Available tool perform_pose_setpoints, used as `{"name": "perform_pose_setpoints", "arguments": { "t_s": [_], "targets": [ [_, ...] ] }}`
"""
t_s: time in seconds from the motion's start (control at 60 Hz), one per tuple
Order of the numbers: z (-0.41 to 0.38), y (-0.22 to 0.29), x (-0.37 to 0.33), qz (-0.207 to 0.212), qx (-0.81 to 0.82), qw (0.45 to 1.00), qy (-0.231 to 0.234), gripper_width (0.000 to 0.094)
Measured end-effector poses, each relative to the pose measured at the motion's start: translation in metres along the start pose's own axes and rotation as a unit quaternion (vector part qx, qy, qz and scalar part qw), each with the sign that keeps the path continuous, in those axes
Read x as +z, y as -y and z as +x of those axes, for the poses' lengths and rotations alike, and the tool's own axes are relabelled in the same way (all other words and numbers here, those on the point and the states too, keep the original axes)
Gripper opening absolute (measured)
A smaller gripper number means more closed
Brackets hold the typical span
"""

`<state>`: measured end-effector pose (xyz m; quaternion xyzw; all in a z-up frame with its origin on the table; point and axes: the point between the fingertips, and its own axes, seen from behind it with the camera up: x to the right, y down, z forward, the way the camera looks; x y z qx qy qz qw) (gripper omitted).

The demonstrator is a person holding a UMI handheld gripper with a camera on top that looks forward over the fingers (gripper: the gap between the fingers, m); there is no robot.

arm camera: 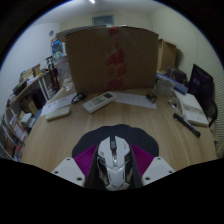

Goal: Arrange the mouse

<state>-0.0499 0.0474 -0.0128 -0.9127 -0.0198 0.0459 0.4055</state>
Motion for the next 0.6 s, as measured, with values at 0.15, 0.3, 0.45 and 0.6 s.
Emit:
{"name": "perform_pose_setpoints", "arguments": {
  "t_s": [0.15,0.3,0.45,0.6],
  "targets": [
    [-0.008,0.012,-0.037,-0.004,0.015,0.998,0.063,0.0843],
    [0.009,0.035,-0.115,0.032,0.000,0.996,0.084,0.0842],
    [0.034,0.036,-0.191,0.047,-0.004,0.995,0.092,0.0837],
    [0.064,0.021,-0.240,0.046,0.025,0.995,0.089,0.0837]
  ]
}}
